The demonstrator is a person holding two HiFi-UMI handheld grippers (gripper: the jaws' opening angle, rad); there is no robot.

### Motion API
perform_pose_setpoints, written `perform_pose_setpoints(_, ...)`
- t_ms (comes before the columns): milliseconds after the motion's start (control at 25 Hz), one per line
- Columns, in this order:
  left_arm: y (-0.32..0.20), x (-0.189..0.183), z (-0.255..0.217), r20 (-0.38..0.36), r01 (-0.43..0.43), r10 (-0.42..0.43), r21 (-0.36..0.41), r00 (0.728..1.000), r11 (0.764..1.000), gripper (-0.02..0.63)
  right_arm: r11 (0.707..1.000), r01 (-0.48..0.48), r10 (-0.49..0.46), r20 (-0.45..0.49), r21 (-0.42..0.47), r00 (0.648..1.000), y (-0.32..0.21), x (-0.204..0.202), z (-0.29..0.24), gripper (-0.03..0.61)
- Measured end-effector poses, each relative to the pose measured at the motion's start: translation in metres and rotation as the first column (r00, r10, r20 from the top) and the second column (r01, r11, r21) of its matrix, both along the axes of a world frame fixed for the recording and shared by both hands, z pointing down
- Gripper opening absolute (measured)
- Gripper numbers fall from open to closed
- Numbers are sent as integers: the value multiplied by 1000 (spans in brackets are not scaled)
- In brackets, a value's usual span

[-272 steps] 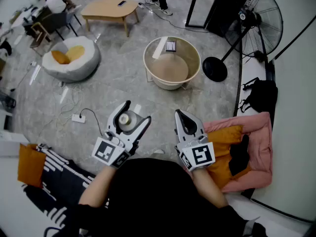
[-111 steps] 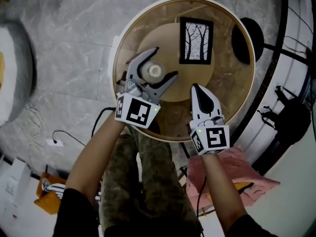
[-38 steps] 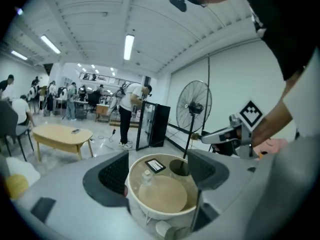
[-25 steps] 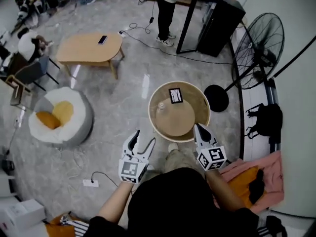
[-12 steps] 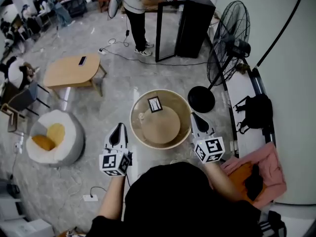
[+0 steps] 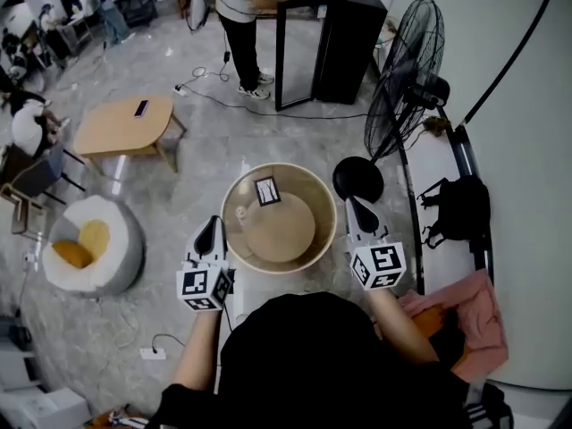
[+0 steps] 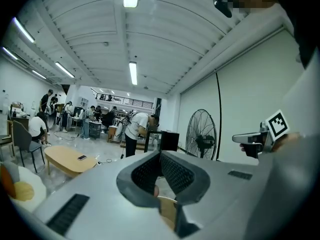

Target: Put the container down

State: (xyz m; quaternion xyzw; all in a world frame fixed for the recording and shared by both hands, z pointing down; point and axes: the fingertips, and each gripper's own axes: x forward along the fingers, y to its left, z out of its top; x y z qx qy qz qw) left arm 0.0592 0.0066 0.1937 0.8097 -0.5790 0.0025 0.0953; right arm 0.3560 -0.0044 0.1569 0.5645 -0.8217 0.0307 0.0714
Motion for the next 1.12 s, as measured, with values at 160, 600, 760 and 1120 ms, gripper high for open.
perform_pose_setpoints(160,-4,15,-6,-11,22,-22,-15,1000,1000,31,1000,-2,2,2,-4,1000,-2,18,0,21)
perform_pose_setpoints(600,7,56,12,31,-37,38,-38,999,999,30,999,-17,18,39,-29,999,15,49,13,21)
perform_pose_setpoints(760,16,69,20,37,-39,41,-52,998,998,29,999,-3,5,38,-48,999,26,54,21,21)
perform_pose_setpoints(1120,26,107,48,84,-54,62,-88,995,995,29,1000,0,1,35,-24,999,28,86,40,21)
